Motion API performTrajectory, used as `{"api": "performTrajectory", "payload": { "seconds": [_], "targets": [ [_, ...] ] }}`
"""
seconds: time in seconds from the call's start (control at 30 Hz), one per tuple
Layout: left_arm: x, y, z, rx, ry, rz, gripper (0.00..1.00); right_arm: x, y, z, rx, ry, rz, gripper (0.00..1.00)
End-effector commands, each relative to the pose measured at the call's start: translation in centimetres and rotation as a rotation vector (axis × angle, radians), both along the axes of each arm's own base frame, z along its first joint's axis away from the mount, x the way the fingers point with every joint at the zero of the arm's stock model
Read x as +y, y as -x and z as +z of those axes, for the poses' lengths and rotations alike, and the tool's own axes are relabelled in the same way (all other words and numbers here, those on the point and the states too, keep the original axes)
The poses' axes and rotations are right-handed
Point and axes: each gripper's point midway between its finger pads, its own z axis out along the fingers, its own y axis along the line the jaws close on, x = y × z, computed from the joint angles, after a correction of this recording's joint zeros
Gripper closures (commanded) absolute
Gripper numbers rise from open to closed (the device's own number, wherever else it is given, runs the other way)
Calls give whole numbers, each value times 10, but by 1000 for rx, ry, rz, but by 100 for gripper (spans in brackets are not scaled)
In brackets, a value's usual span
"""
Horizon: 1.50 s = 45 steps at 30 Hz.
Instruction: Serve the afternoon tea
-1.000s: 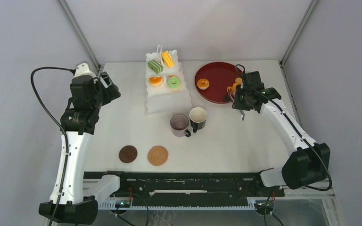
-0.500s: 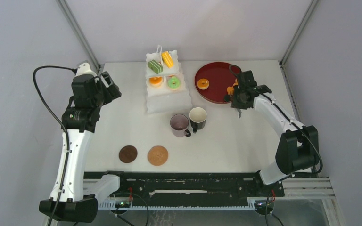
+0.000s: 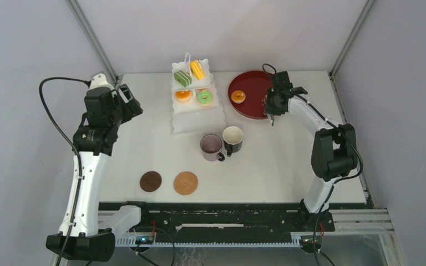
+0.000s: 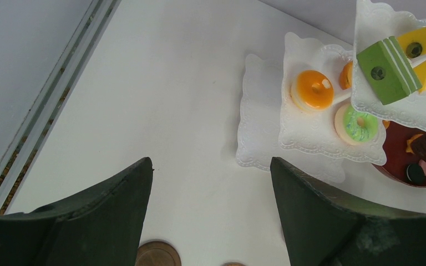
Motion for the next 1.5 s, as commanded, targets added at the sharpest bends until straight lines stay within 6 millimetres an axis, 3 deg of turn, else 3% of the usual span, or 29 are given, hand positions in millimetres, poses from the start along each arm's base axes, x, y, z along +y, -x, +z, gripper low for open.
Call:
{"api": "performTrajectory", "payload": {
  "seconds": [0.0,0.17,0.5,0.7,1.47],
  "targets": [
    [1,-6,14,-52,-7,4,18,13,-27,47,-126,-45,35,72],
    [2,-6,13,-51,-8,9,18,7,-26,63,-170,-31,26,71],
    [1,-10,10,-41,-9,7,18,-7,-11,40,-116,-30,-40,53],
    [1,-11,10,-41,-9,5,18,-8,-11,35,-110,-40,-62,52],
    [4,-9,11,-41,-23,17,18,1,-51,16,-68,-70,-50,48]
  ]
}}
